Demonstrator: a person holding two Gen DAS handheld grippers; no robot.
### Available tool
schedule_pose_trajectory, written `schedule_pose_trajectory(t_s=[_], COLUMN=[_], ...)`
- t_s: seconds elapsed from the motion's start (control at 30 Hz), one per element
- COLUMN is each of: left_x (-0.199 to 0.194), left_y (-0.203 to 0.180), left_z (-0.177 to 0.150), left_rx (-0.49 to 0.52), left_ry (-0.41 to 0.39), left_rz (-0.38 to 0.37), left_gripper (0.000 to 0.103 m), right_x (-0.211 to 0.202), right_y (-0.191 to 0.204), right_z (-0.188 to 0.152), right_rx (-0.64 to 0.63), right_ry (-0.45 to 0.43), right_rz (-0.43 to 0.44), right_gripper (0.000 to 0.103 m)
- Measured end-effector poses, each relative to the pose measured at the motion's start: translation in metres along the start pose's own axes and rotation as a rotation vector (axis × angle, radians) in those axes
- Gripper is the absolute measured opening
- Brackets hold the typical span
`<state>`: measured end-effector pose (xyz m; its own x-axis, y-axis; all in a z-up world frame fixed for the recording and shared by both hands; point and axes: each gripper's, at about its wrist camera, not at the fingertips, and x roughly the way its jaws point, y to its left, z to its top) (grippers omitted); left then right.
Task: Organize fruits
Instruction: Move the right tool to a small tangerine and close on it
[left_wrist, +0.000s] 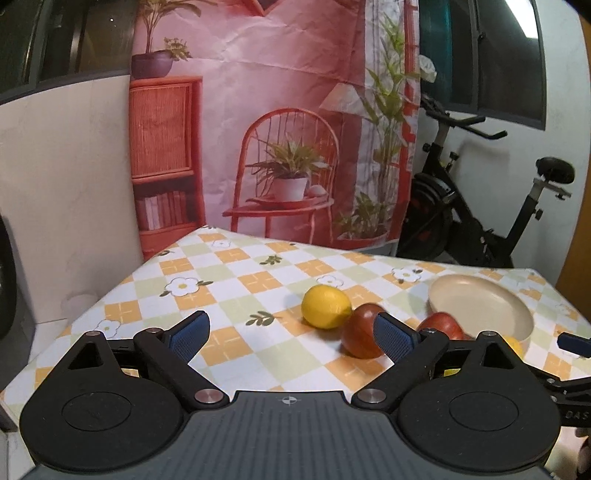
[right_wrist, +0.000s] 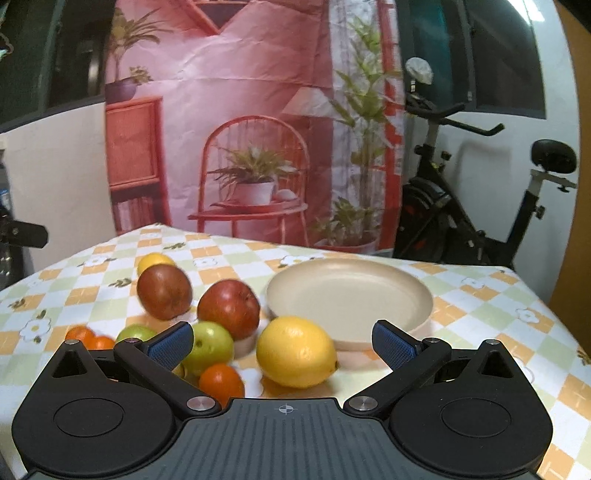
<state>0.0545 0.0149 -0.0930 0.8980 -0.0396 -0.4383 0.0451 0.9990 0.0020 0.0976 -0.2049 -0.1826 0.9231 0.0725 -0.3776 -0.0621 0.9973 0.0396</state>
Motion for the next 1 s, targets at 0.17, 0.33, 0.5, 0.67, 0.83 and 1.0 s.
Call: schedule_pose_trajectory(t_s=[0.17, 0.33, 0.5, 0.67, 0.83, 1.0], left_x=[0.000, 0.001, 0.001, 0.007, 0.010, 0.012], left_y=[-0.002, -0.001, -0.001, -0.003, -0.002, -0.001], left_z=[-0.004, -0.002, -0.006, -0.010, -0.014, -0.017], left_rx=[0.018, 0.021, 0.044, 0.051, 0.045, 0.038], left_ry=[-0.008, 0.007, 0.006, 0.039, 0.060, 0.074], left_rz=[0.039, 0.048, 0.025, 0.026, 0.027, 0.016], left_gripper=[0.097, 0.097, 0.092, 0.085, 0.081, 0.079], right_x=[0.001, -0.001, 0.006, 0.008, 0.012, 0.018], right_y=[0.002, 0.007, 0.013, 0.013, 0.011, 0.009], right_z=[-0.007, -0.003, 0.000, -0.005, -0.008, -0.010], right_rx=[-0.018, -0.042, -0.061, -0.047, -0.039, -0.024], right_ry=[-0.003, -0.035, -0.013, 0.021, 0.059, 0.102], right_rz=[0.033, 0.078, 0.129, 0.150, 0.174, 0.196], right_gripper=[0.093, 0.088, 0.075, 0.066, 0.057, 0.045])
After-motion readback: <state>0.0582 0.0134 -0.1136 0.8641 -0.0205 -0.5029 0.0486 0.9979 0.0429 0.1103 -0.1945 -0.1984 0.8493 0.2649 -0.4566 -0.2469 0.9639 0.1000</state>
